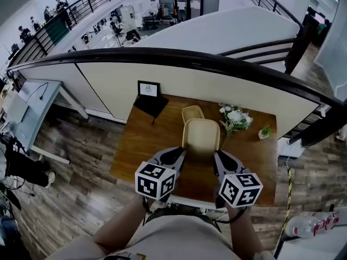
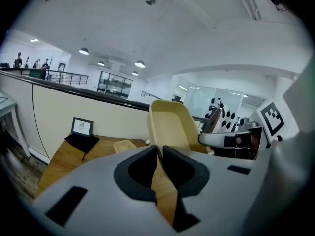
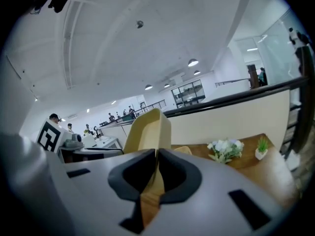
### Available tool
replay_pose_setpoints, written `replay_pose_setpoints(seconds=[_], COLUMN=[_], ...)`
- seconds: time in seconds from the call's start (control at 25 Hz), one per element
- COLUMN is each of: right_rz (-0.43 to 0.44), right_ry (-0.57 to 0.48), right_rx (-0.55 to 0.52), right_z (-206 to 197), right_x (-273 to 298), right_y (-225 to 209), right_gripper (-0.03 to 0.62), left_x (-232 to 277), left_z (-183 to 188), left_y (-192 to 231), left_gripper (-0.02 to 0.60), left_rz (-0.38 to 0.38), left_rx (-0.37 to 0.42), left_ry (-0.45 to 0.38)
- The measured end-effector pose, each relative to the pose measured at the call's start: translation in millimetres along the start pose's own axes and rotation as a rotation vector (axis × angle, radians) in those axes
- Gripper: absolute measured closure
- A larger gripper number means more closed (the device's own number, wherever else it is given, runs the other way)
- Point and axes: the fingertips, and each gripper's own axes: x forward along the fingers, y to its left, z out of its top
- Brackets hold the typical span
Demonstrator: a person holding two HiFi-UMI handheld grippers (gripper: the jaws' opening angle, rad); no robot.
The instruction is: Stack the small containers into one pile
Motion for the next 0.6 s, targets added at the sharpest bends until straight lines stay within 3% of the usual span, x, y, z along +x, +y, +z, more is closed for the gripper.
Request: replay_pose_setpoints(seconds=[0.28,0.44,0.6], right_rz=[0.002,0.008,0.026], right_ry=[-0.003,0.015,0.037], right_rx=[-0.042,-0.136,-0.17], right_z=[16,34,57], right_x=[11,33,62], right_y=[-10,-21,-36], right_gripper=[0.566,0.566,0.568], left_x=[10,29,54], left_z=[13,24,39], left_y=[1,10,25], left_gripper=[0.538,0.536,0.534], left_rz=[0.022,0.036,0.043], left_rx=[0.025,0.038,-0.034], left_ry=[-0.025,-0.031,-0.041])
